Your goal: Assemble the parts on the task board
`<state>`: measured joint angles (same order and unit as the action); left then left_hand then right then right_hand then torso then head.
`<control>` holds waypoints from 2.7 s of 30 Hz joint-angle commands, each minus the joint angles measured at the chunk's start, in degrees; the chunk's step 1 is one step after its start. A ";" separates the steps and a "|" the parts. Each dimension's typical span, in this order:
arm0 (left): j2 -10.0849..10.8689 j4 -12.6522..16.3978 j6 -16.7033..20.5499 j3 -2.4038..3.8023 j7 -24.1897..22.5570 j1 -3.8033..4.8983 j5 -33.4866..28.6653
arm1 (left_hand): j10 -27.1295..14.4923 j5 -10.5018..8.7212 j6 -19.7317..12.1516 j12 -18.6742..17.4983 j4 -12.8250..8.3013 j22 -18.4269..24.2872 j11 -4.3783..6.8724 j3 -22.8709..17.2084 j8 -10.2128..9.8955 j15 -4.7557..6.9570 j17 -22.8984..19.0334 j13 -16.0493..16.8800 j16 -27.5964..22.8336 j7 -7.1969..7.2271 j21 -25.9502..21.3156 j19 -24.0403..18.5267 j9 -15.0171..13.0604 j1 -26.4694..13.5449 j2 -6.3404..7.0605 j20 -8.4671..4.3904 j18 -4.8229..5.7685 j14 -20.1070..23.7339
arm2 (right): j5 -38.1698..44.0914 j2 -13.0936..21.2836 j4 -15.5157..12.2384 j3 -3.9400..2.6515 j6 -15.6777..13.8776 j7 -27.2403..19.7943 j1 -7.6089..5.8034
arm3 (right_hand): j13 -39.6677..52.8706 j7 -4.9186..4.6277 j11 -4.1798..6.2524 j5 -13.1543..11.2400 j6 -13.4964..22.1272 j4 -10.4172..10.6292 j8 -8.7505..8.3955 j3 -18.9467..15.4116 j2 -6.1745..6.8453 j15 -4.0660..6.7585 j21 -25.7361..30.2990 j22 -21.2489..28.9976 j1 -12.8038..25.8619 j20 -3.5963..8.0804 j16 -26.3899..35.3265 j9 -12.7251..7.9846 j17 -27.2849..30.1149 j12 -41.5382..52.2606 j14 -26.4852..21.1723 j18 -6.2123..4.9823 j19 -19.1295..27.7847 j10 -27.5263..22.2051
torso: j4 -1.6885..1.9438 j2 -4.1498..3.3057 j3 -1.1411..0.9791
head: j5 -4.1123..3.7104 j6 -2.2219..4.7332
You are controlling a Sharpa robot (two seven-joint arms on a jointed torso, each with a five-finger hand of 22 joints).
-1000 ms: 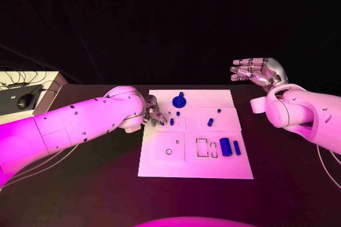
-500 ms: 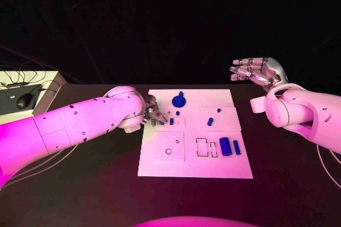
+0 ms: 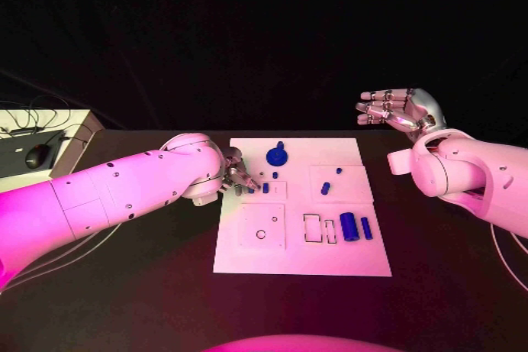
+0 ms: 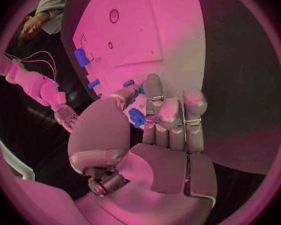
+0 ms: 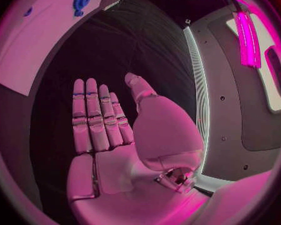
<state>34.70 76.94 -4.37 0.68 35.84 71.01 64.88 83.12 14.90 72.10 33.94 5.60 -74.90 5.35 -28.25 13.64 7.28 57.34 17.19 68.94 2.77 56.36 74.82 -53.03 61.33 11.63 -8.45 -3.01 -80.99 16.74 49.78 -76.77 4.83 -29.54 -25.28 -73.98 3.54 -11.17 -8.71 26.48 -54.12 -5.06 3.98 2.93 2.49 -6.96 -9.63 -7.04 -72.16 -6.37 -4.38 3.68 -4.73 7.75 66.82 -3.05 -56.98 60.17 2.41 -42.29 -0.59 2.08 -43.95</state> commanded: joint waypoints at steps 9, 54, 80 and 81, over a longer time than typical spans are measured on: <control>0.22 0.59 -1.42 -0.05 -0.44 -0.13 -1.20 | -0.07 -0.11 0.11 0.52 0.85 -0.18 0.17 1.90 0.60 0.17 0.22 -0.17 0.47 0.23 0.74 0.45 0.16 0.23 0.34 -0.14 1.14 -0.24 | -0.03 0.03 -0.03 -0.05 0.65 -0.35 -0.01 | -0.09 -0.33 0.01 0.38 0.19 -0.16 -0.14 -0.16 -0.46 0.07 -0.26 0.05 0.13 0.15 0.17 0.05 0.08 0.05 -0.31 0.60 0.36 -0.24 | 0.00 0.01 0.03 | 0.04 -0.04; 1.72 1.05 -0.46 0.35 -1.05 -0.18 -3.24 | -0.40 -0.30 0.53 1.21 7.85 -0.13 0.10 18.37 1.90 0.14 0.62 0.89 1.06 0.20 1.38 0.40 -0.26 2.95 -2.03 -0.10 1.06 -0.21 | 0.00 0.16 0.19 -0.04 0.60 -0.36 0.00 | -0.10 -0.31 0.03 0.25 0.04 -0.86 -0.12 0.04 -0.46 0.08 -0.79 0.65 -0.25 0.15 0.12 0.04 0.04 0.19 -0.35 0.57 0.53 -0.31 | -0.03 0.03 -0.07 | -0.13 -0.01; 4.08 3.16 0.98 3.71 -2.05 -0.32 -6.00 | -0.85 -0.24 0.13 1.09 8.80 0.33 -0.03 21.88 1.77 0.07 0.10 0.98 0.66 -0.05 0.80 -0.02 -0.25 3.90 -2.42 -0.04 0.95 -0.04 | 0.00 0.22 0.34 -0.04 0.67 -0.39 0.06 | -0.09 -0.41 -0.05 0.26 0.11 -1.16 -0.13 0.19 -0.47 0.03 -0.88 0.85 -0.11 0.12 0.16 0.05 0.08 0.13 -0.45 0.59 0.66 -0.39 | 0.02 0.07 -0.01 | -0.12 -0.02; 4.25 3.12 1.13 3.96 -2.10 -0.32 -6.35 | -1.37 -0.22 -0.52 0.89 8.63 0.80 -0.25 21.86 1.39 0.00 -1.03 0.95 -0.23 -0.36 -0.17 -0.52 -0.08 4.19 -2.50 -0.01 0.85 0.29 | 0.00 0.22 0.34 -0.04 0.67 -0.39 0.06 | -0.09 -0.41 -0.05 0.26 0.11 -1.16 -0.13 0.19 -0.47 0.03 -0.88 0.85 -0.11 0.12 0.16 0.05 0.08 0.13 -0.45 0.59 0.66 -0.39 | 0.01 0.06 -0.02 | -0.11 -0.01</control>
<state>38.90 79.98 -4.04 4.59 34.75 70.70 60.07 81.90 14.86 71.76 35.00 14.30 -74.19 5.05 -6.62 15.27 7.26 56.51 18.12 68.92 2.46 56.42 74.63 -53.19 64.99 9.05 -8.31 -3.00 -80.97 16.72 49.98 -76.45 4.83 -29.54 -25.25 -73.94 3.54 -11.34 -8.71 26.48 -53.94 -5.88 3.98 3.09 2.50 -6.96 -10.31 -6.24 -72.16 -6.15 -4.38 3.68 -4.74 7.75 66.83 -3.04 -56.78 60.18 2.45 -42.25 -0.59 1.92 -44.00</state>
